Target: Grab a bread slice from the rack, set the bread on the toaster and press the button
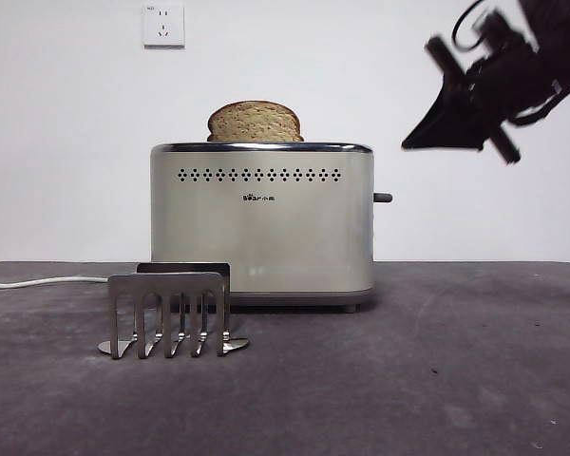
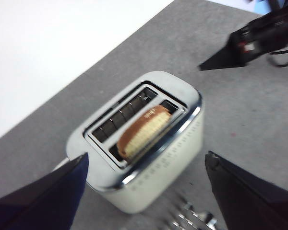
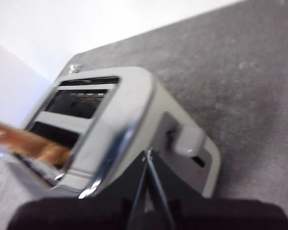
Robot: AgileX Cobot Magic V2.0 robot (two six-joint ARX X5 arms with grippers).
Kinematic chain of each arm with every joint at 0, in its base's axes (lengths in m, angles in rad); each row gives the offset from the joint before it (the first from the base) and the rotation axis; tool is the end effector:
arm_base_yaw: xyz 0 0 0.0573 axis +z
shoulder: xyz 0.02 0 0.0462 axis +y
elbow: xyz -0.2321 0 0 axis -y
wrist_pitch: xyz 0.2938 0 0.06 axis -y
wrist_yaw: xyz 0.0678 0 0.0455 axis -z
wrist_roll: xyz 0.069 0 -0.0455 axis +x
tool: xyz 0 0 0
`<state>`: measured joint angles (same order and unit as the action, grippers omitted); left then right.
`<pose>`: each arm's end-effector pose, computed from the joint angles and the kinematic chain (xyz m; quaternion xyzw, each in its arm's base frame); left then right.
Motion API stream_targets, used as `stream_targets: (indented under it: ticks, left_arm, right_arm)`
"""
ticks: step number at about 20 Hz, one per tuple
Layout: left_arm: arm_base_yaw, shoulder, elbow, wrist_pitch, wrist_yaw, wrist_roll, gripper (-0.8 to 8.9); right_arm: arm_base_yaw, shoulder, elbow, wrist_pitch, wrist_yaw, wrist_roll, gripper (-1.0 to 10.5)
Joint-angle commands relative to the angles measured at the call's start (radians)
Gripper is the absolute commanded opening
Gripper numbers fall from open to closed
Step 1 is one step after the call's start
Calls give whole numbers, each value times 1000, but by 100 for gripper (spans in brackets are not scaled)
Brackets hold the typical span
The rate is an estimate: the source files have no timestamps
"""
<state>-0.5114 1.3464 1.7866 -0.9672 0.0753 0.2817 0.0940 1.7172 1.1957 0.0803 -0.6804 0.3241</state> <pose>0.2823 -0.1644 0.4406 0.1855 0.2126 -0.3121 0.9072 0.4422 0.0853 0.1869 0.2082 0.2662 0.3298 0.8815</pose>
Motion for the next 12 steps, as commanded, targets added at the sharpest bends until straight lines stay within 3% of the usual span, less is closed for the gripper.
stream_targets:
  ticks: [1,12]
  left_arm:
    - [0,-23,2,-37,38,-41,409]
    - [0,-50,2,-108,39,-51,409]
  right_arm:
    - [7,58,42,13,-2,22,-12]
    - [42,203,165,14,8,34,-12]
